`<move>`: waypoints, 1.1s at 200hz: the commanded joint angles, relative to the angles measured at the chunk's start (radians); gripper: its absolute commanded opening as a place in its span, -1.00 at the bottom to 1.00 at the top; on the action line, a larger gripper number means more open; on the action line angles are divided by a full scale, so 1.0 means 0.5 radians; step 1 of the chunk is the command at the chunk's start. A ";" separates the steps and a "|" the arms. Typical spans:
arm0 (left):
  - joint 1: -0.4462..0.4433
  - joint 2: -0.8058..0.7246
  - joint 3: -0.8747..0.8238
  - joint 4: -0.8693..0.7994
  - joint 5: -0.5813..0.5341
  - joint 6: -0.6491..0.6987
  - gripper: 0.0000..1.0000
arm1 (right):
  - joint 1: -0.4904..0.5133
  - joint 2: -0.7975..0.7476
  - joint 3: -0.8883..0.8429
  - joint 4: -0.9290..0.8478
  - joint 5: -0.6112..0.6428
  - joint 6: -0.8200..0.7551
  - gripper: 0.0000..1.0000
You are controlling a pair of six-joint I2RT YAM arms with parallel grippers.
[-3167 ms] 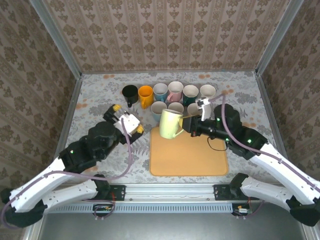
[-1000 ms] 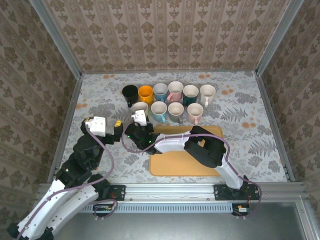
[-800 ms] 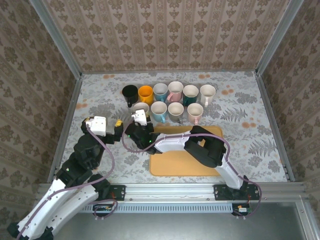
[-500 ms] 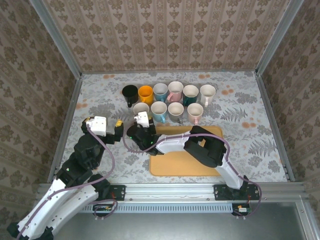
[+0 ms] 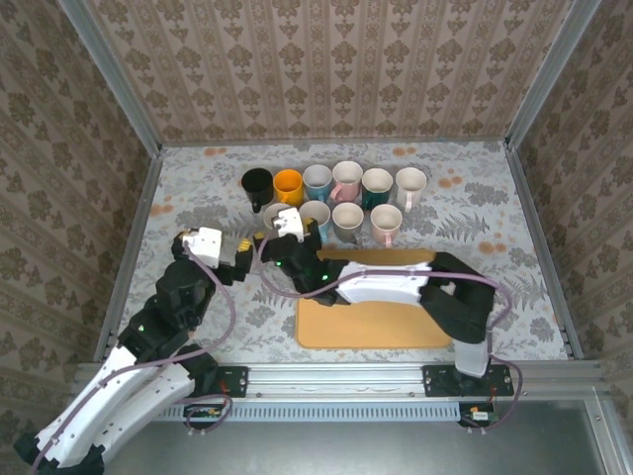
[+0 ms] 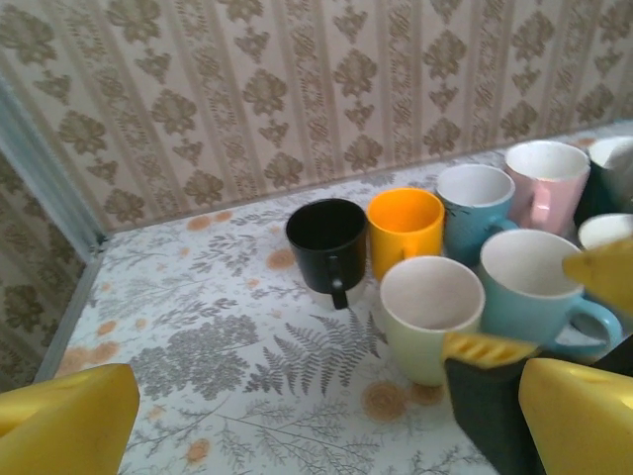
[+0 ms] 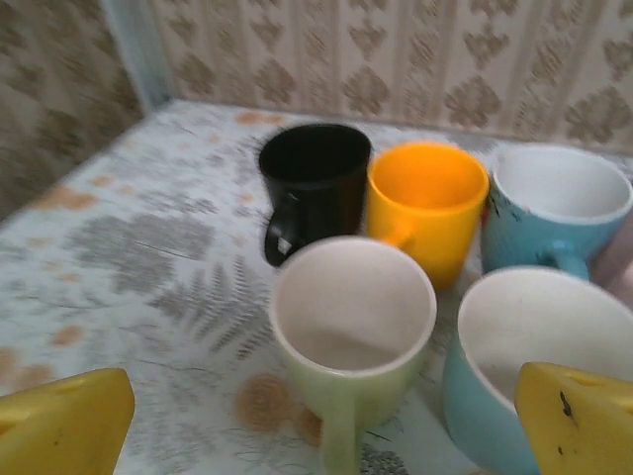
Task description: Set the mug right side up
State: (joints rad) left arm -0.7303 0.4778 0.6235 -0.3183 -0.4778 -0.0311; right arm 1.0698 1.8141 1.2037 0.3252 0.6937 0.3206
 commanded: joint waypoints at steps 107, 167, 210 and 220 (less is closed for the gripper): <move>0.481 0.522 -0.316 1.150 -0.082 0.090 1.00 | -0.951 -1.819 -1.022 -0.338 0.027 -0.481 1.00; 0.996 1.145 -0.342 1.421 -0.102 -0.048 1.00 | -1.620 -1.879 -1.667 0.454 -0.421 -0.549 1.00; 1.137 1.472 -0.365 1.569 -0.137 -0.166 1.00 | -1.816 -1.531 -1.661 0.588 -0.608 -0.555 1.00; 1.144 1.535 -0.367 1.632 -0.142 -0.156 1.00 | -1.856 -1.494 -1.651 0.553 -0.618 -0.534 1.00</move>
State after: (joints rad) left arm -0.1776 1.2076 0.4515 0.3889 -0.5282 -0.0750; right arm 0.1833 1.0405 0.3649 0.5266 0.4461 0.0471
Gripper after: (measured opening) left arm 0.999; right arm 0.999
